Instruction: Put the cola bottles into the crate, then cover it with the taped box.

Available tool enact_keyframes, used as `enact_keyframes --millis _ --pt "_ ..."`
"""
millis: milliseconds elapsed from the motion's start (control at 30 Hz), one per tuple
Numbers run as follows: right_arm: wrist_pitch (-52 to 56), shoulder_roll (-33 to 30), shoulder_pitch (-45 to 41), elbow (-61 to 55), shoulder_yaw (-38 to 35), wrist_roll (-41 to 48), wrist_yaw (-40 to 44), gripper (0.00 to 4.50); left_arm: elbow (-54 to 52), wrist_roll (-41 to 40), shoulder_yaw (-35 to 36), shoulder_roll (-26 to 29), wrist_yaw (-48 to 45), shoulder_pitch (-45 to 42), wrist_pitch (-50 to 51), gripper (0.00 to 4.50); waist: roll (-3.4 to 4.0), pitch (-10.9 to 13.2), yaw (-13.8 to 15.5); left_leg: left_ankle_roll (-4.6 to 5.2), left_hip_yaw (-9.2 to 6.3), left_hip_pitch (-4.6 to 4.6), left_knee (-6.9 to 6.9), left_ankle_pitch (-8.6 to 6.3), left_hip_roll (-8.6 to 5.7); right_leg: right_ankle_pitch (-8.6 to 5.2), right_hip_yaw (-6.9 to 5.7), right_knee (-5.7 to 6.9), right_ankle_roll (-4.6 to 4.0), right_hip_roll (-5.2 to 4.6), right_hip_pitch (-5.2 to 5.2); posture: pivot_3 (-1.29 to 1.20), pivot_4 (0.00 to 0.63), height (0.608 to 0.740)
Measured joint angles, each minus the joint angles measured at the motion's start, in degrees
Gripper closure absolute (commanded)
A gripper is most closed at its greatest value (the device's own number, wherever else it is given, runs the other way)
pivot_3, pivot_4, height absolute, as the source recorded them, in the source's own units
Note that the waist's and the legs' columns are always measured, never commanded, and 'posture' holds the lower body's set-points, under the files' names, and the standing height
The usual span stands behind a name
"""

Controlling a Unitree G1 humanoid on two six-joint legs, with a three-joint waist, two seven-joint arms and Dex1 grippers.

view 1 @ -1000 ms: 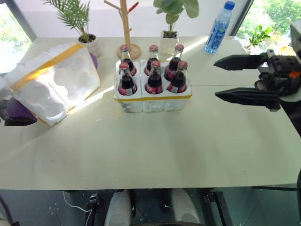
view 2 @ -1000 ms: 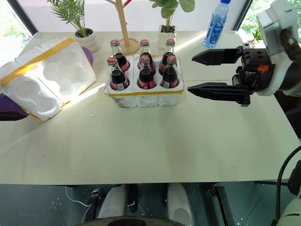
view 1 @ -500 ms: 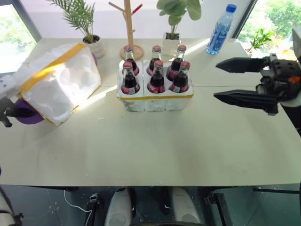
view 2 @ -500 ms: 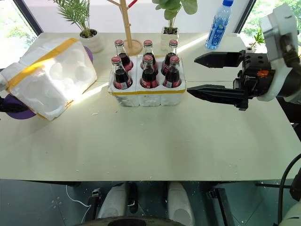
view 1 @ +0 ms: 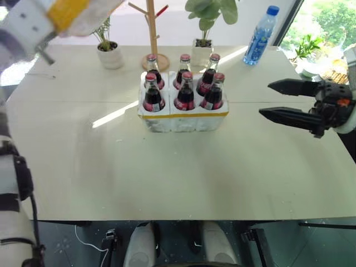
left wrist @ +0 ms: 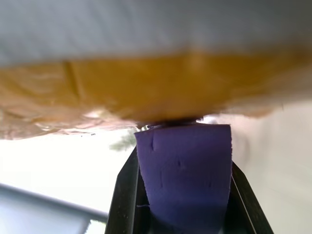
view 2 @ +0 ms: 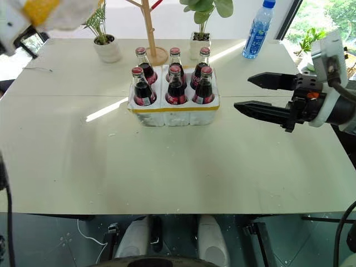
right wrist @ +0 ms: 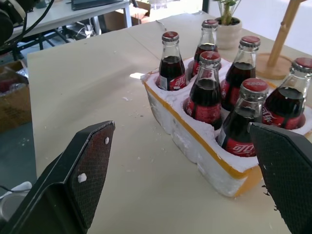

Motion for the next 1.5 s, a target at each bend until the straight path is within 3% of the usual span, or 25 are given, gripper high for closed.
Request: enact_keyframes --millis 267,600,1300,1500 --pt "0.0 0.3 0.6 0.5 -0.8 0.0 -2.0 0.00 -19.3 12.7 -7.2 -1.2 5.1 7.8 1.4 4.22 0.02 0.0 -0.3 -0.03 0.03 0.08 -0.01 0.02 0.02 0.00 0.12 0.03 -0.01 0.10 0.02 0.00 0.150 0.740" --pt "-0.2 1.4 1.6 0.4 -1.8 0.2 -3.9 0.00 -27.2 29.7 -11.9 1.3 11.4 13.2 1.2 4.22 0.02 0.0 0.1 -0.02 0.01 0.23 0.00 0.02 0.01 0.00 0.11 0.01 0.00 0.07 0.19 0.00 0.150 0.740" --pt "-1.6 2.7 2.8 -1.7 -1.6 1.6 -3.9 0.00 -21.0 33.1 -15.2 -2.9 17.4 12.6 -1.9 4.22 0.01 0.0 0.1 -0.02 0.00 0.28 0.00 0.02 0.01 0.00 0.11 0.02 0.00 0.07 0.25 0.00 0.150 0.740" --pt "-1.8 3.1 3.0 -1.8 -1.7 1.8 -4.3 0.00 -21.8 32.1 -15.3 -2.7 16.5 15.0 -3.0 1.38 0.01 0.0 0.0 -0.02 -0.01 0.30 -0.01 0.02 0.03 0.00 0.11 0.03 -0.01 0.09 0.24 0.00 0.150 0.740"
